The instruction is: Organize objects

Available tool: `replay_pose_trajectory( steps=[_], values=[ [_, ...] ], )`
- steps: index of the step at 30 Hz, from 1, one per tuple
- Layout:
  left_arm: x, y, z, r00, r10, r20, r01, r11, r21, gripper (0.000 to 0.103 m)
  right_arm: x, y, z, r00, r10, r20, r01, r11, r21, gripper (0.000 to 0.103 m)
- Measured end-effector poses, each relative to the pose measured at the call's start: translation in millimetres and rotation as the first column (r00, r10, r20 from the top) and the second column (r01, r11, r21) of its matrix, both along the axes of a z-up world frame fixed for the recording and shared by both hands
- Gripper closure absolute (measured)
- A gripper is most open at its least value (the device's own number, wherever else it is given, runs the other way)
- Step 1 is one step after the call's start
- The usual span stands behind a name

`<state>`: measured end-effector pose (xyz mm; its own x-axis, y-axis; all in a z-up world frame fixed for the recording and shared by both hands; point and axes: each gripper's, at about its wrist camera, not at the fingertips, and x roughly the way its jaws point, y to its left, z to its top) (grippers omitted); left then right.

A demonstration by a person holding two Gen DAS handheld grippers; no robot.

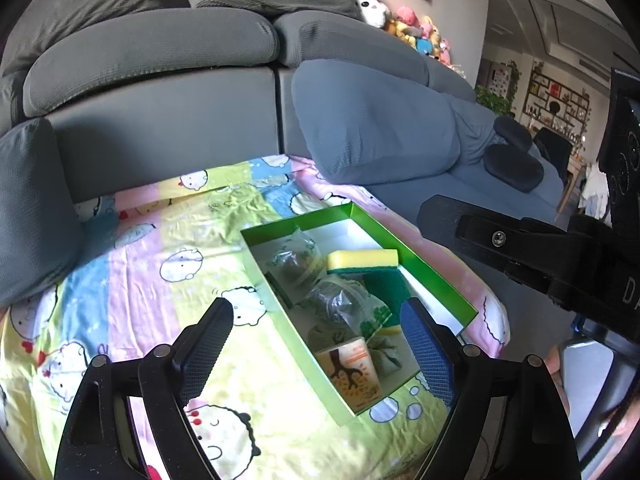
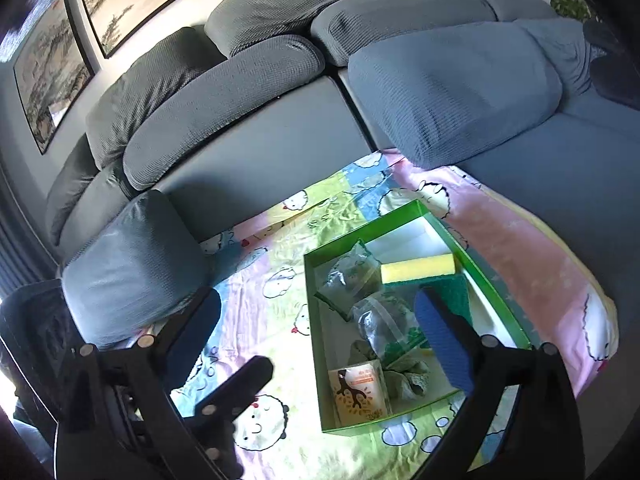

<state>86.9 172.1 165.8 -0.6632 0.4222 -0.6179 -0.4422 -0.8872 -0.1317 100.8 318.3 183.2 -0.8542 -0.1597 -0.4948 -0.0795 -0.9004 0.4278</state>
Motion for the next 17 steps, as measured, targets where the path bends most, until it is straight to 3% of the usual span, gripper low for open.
replay_pose_trajectory(
  steps=[17],
  values=[
    [2.3, -29.8, -4.1, 0.999, -0.015, 0.032, 0.012, 0.996, 0.09, 0.016, 2.2, -25.1, 2.3, 0.992, -0.114, 0.049, 0.107, 0.986, 0.131, 0.005]
  ],
)
